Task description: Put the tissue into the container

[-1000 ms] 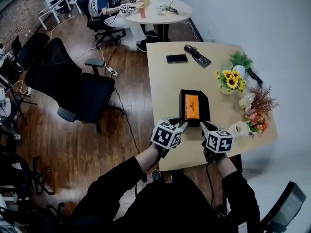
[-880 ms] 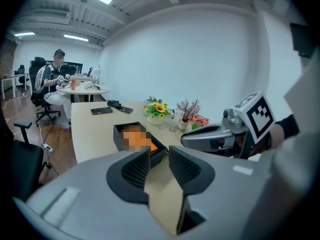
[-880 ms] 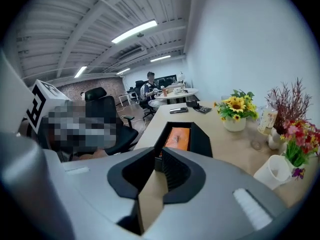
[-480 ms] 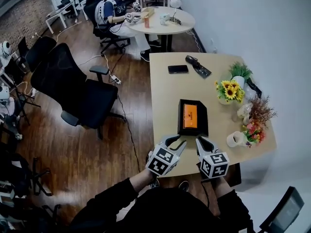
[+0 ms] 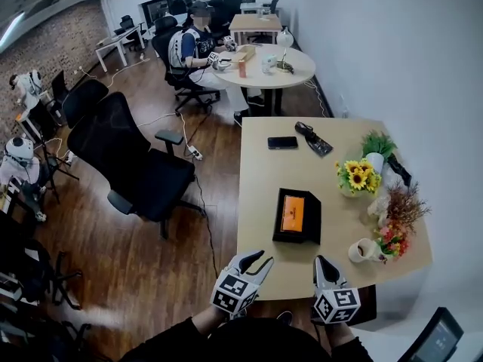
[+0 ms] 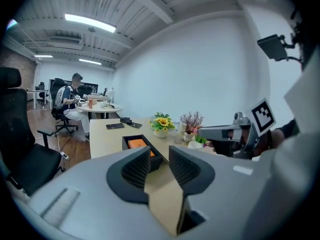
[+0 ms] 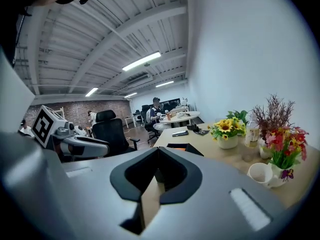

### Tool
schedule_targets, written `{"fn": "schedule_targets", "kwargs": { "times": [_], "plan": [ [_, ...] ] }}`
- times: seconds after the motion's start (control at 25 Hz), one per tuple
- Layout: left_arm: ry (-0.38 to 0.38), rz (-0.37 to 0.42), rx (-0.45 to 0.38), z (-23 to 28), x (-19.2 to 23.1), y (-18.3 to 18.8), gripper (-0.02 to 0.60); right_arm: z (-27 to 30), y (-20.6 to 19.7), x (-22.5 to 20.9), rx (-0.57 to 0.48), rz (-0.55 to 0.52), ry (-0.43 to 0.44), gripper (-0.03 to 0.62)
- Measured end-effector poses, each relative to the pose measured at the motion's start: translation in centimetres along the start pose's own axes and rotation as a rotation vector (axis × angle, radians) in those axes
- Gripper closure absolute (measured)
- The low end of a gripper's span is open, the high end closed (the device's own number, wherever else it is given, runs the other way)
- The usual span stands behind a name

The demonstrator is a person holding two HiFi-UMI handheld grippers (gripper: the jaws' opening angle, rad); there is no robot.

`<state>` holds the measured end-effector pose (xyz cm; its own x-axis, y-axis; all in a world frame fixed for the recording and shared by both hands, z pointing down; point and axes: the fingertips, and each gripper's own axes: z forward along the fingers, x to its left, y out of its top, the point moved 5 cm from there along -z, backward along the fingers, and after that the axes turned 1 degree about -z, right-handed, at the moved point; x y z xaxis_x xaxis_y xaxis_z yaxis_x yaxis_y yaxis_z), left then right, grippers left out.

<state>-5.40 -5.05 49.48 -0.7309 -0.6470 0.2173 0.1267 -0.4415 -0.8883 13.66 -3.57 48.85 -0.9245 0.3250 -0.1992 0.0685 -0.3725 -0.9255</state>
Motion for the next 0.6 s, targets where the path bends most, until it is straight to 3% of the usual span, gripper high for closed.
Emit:
{"fn": "schedule_targets", "kwargs": {
  "times": [0.2, 0.6],
  "plan": [
    [0.004, 0.040, 0.048, -0.2, -1.4, -1.0, 0.485, -0.8, -0.8, 0.0, -0.007, 0.002, 0.048, 0.594],
    [-0.001, 0.058, 0.038, -0.5, -2.7, -0.9, 0.485, -1.1, 0.8, 1.4, -0.058, -0.059, 0.109, 0.594]
  ]
}}
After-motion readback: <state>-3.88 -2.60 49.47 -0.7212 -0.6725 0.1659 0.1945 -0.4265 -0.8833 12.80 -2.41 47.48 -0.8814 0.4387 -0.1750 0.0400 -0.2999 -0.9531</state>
